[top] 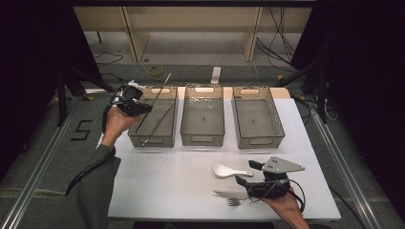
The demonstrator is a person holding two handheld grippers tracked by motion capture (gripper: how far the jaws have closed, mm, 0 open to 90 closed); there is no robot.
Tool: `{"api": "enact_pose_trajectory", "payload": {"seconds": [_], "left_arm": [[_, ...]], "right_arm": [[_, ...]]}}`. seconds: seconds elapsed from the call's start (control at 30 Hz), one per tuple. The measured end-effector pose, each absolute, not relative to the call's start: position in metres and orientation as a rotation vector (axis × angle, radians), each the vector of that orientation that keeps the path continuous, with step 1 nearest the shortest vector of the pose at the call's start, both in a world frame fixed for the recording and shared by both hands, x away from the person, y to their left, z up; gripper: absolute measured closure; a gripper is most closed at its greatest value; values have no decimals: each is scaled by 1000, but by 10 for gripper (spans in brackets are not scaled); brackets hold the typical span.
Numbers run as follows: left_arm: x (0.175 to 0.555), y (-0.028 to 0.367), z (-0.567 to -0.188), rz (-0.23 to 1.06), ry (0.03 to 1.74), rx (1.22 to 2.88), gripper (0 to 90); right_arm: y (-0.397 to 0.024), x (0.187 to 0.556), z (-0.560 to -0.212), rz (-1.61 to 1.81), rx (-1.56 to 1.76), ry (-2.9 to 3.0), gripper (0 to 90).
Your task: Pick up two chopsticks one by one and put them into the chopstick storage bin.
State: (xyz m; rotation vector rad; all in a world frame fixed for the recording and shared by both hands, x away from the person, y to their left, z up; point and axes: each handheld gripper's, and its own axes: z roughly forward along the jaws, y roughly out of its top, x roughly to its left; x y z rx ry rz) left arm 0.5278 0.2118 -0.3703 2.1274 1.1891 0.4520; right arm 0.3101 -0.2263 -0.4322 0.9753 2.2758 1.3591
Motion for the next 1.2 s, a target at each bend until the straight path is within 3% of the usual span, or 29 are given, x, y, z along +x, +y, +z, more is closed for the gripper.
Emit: {"api": "enact_pose_trajectory", "payload": {"seconds": [1.2], "left_arm": [[537, 217, -410, 421, 1316, 2102, 844]], "right_arm": [[-226, 310, -433, 1353, 976, 2280, 276]]}}
